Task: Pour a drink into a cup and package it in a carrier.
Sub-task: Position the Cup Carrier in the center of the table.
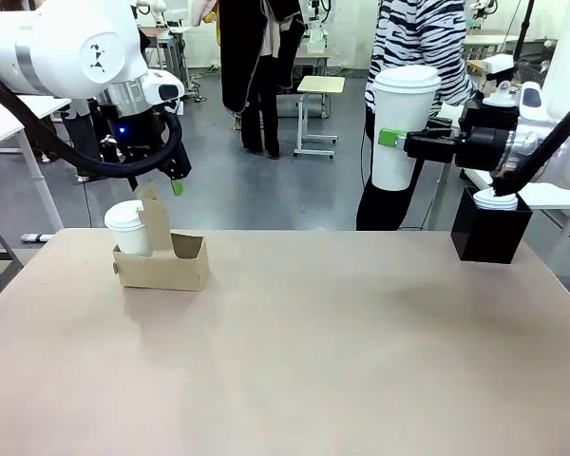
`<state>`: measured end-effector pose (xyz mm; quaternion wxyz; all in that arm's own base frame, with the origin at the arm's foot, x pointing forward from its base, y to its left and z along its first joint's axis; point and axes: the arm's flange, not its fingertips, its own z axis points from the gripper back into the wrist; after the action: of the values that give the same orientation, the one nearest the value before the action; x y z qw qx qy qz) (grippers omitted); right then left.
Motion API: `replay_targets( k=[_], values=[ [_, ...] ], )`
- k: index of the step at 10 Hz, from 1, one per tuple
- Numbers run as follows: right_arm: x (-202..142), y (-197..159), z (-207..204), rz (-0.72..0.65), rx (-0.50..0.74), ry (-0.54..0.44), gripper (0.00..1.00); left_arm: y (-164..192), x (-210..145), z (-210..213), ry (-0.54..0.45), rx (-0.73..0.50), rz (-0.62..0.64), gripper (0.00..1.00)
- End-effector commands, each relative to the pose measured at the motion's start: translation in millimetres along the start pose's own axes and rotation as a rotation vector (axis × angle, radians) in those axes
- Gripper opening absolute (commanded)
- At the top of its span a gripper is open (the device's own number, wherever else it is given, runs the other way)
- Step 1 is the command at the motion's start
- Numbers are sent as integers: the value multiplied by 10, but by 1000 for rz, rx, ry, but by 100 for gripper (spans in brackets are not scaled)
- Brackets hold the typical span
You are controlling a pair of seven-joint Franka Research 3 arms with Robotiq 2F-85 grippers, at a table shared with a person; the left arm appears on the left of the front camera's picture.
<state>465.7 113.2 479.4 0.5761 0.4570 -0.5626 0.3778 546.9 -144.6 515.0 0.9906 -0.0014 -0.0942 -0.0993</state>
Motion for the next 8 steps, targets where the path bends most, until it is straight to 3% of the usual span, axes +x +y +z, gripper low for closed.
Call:
replay_targets(
  k=[1,2,3,4,5,8],
  values=[
    [51,-3,-29,9,-7,5,80,31,41,-60,2,-4,53,100],
    [51,-3,-29,9,-7,5,80,42,78,-78,-8,-10,81,85],
    [51,-3,-29,9,-7,5,80,59,77,-92,-8,32,119,40],
    [51,-3,-29,9,-7,5,80,95,83,-113,8,27,123,26],
    [51,-3,-29,9,-7,5,80,118,77,-137,-2,42,146,0],
    [51,-3,-29,9,-7,5,80,129,51,-157,-13,69,169,3]
  ],
)
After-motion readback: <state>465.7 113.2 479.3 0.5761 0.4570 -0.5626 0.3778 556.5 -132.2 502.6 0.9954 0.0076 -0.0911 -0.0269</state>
